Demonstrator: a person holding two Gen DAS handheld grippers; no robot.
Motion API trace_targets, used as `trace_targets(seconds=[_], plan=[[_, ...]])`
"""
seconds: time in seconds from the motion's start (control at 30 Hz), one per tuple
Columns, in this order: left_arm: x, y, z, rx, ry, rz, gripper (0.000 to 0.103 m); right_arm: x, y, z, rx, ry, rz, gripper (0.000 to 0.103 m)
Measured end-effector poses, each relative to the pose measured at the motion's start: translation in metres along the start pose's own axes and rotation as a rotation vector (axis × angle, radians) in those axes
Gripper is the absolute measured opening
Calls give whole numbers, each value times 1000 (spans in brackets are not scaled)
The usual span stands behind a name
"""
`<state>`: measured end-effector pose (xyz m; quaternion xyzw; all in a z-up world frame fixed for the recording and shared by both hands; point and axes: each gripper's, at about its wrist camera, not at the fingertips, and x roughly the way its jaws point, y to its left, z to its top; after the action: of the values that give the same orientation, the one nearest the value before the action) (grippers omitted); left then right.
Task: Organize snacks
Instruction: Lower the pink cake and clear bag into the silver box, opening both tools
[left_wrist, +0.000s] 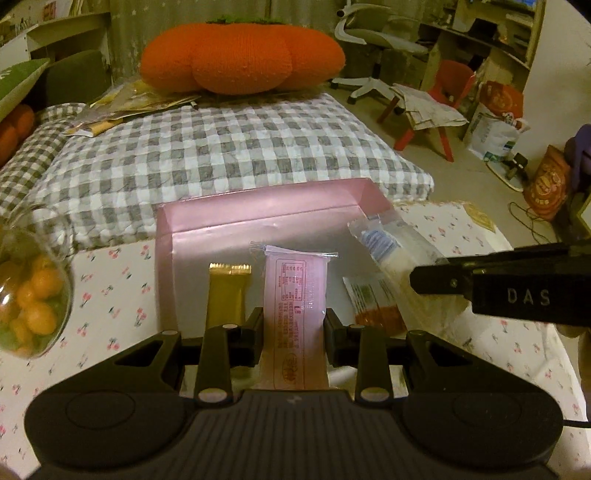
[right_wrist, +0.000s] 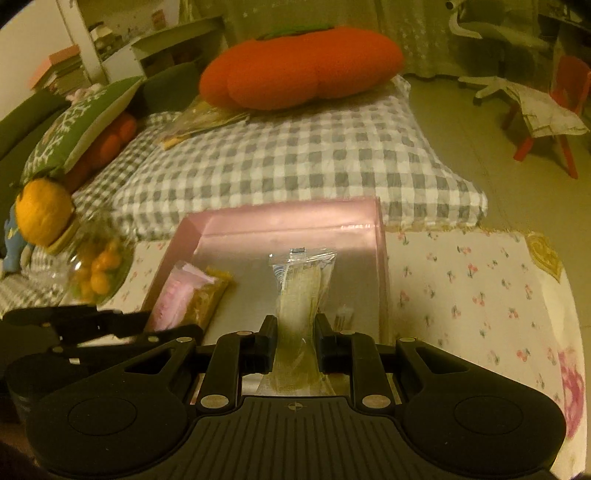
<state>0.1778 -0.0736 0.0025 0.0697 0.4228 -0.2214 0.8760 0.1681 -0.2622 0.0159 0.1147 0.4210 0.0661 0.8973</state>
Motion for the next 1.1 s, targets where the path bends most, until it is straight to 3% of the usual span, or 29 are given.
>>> trace_targets(seconds=[0.37,1.1], plan=[[45,-6,11,7,12,18,29,50,-7,29,-38,24,-60,20],[74,12,10,-49,41,43,30,82,-17,25,-61,51,-75,22]])
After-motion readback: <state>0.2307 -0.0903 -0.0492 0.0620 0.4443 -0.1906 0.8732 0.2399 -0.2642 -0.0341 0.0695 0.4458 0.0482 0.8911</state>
